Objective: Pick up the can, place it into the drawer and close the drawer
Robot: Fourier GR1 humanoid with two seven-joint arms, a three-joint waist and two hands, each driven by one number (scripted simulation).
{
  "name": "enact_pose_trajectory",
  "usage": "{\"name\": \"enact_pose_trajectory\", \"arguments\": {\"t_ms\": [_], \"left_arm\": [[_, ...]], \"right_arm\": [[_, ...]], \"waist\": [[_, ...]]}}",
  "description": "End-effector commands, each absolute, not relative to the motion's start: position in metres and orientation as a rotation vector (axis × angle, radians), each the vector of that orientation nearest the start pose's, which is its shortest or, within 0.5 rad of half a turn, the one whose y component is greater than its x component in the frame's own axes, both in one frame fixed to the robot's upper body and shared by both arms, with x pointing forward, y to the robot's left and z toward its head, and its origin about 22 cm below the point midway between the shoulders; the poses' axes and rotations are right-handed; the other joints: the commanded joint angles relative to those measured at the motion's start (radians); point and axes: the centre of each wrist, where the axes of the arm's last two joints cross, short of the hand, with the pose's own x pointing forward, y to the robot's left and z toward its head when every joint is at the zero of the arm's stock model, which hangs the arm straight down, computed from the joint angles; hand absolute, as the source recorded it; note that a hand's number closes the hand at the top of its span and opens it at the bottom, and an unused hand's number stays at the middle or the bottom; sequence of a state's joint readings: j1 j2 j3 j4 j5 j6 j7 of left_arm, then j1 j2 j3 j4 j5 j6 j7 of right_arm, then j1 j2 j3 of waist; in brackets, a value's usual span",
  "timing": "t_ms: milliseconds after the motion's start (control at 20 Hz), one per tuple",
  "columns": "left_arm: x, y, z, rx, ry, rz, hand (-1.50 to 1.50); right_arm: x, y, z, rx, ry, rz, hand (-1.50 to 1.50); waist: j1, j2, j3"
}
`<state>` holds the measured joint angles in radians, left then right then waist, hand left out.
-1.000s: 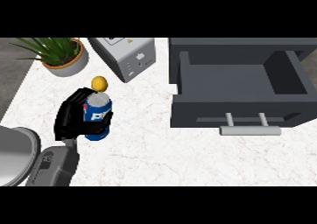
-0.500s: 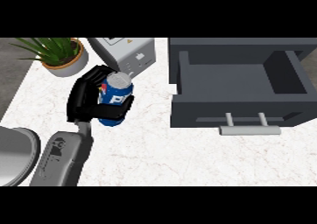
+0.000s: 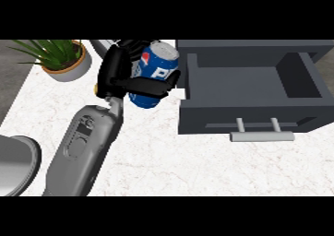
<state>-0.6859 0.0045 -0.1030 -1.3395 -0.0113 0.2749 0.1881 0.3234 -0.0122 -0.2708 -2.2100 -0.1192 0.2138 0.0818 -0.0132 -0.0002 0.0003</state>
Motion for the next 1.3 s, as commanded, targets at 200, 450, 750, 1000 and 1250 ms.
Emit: {"name": "enact_pose_trajectory", "arguments": {"t_ms": [200,450,750,1000,1250], "left_arm": [[0.379,0.056,0.198,-0.042,-1.821,-0.156,1.5],[0.387,0.028,0.241,-0.049,-1.822,-0.17,1.5],[0.399,0.008,0.236,-0.021,-1.807,-0.176,1.5],[0.403,-0.009,0.245,-0.007,-1.787,-0.193,1.5],[0.408,-0.021,0.236,0.054,-1.767,-0.216,1.5]], "right_arm": [[0.134,-0.294,0.096,-0.18,-1.841,-0.031,-1.5],[0.14,-0.303,0.101,-0.183,-1.842,-0.044,-1.5],[0.152,-0.307,0.104,-0.173,-1.825,-0.032,-1.5],[0.158,-0.309,0.096,-0.199,-1.823,-0.029,-1.5],[0.153,-0.305,0.115,-0.163,-1.843,-0.01,-1.5]], "waist": [[-0.011,0.002,0.0],[-0.013,0.003,0.0],[-0.016,0.005,0.0],[-0.021,0.006,0.001],[-0.044,0.009,0.001]]}}
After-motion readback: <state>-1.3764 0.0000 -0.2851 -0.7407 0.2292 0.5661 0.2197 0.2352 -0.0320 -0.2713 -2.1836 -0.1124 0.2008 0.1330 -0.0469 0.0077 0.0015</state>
